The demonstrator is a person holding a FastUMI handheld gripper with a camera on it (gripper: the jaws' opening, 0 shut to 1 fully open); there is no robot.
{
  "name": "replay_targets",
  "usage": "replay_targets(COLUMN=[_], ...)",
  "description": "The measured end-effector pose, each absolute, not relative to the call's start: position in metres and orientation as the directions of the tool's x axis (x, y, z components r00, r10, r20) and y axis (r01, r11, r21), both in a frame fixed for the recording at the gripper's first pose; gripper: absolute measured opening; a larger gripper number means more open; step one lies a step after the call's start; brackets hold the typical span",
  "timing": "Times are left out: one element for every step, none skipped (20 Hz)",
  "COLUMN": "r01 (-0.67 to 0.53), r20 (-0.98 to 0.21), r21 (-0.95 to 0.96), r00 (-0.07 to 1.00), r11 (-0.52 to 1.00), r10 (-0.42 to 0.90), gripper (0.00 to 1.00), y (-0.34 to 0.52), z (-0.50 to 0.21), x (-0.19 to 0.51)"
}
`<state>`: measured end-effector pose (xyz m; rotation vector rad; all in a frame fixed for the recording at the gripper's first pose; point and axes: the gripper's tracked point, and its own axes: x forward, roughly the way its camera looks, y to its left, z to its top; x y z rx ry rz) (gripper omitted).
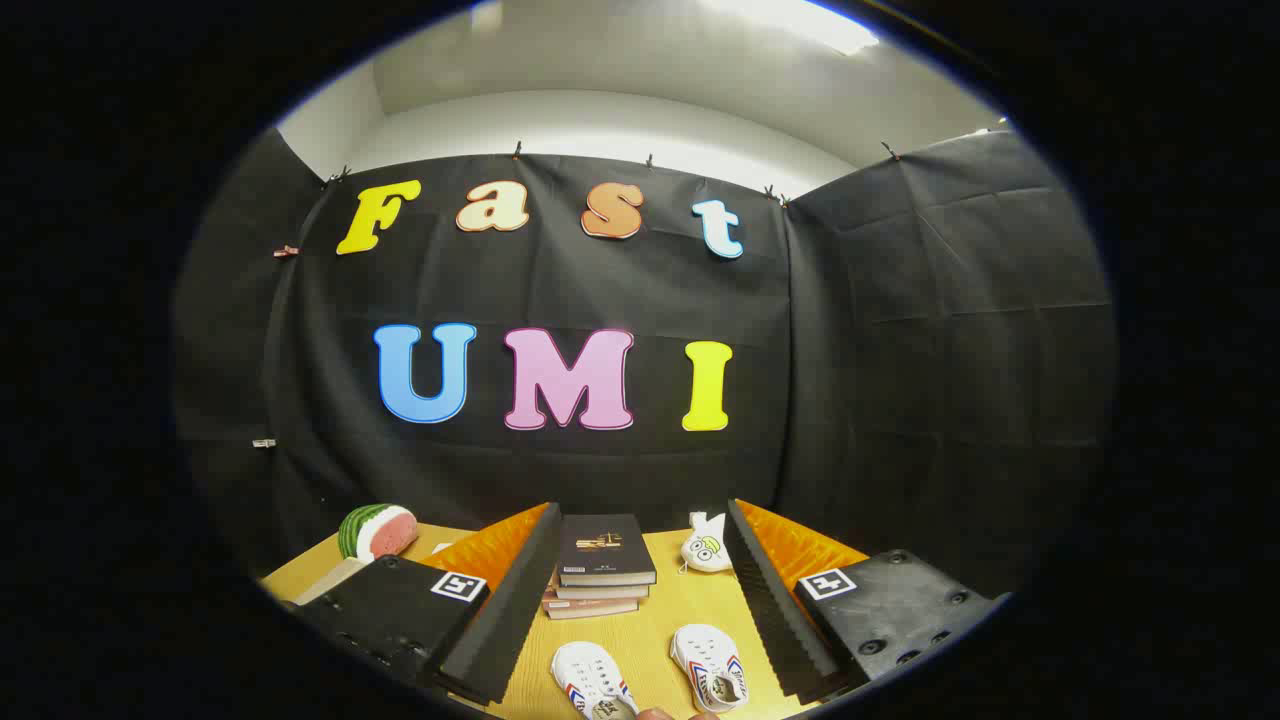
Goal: Open the storage box then place both shoes into the box .Put the left shoe in first, then the right shoe, with the right side of both shoes facing outward in a uniform manner.
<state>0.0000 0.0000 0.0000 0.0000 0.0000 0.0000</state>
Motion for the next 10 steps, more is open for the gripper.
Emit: replay_targets(r01=[0.001, 0.002, 0.002, 0.002, 0.001, 0.0, 0.001, 0.001, 0.002, 0.003], r20=[0.0, -0.001, -0.003, -0.005, -0.007, -0.01, -0.013, -0.017, -0.021, -0.026], r21=[0.003, 0.002, 0.002, 0.0, 0.0, -0.001, 0.0, 0.002, 0.005, 0.008], r00=[1.0, 1.0, 1.0, 1.0, 1.0, 1.0, 1.0, 1.0, 1.0, 1.0], r11=[1.0, 1.0, 1.0, 1.0, 1.0, 1.0, 1.0, 1.0, 1.0, 1.0], r10=[-0.001, -0.002, -0.002, -0.002, -0.001, 0.0, -0.001, -0.001, -0.002, -0.003], gripper=[0.97, 0.97, 0.97, 0.97, 0.97, 0.97, 0.97, 0.97, 0.97, 0.97], y=[0.0005, 0.0013, 0.0024, 0.0034, 0.0041, 0.0049, 0.005, 0.0051, 0.0059, 0.0058], z=[-0.0004, -0.0005, -0.0012, -0.0022, -0.0026, -0.0038, -0.0048, -0.0064, -0.0081, -0.009], x=[0.0002, 0.0001, -0.0004, -0.0007, -0.0017, -0.0028, -0.0027, -0.0033, -0.0034, -0.0037])
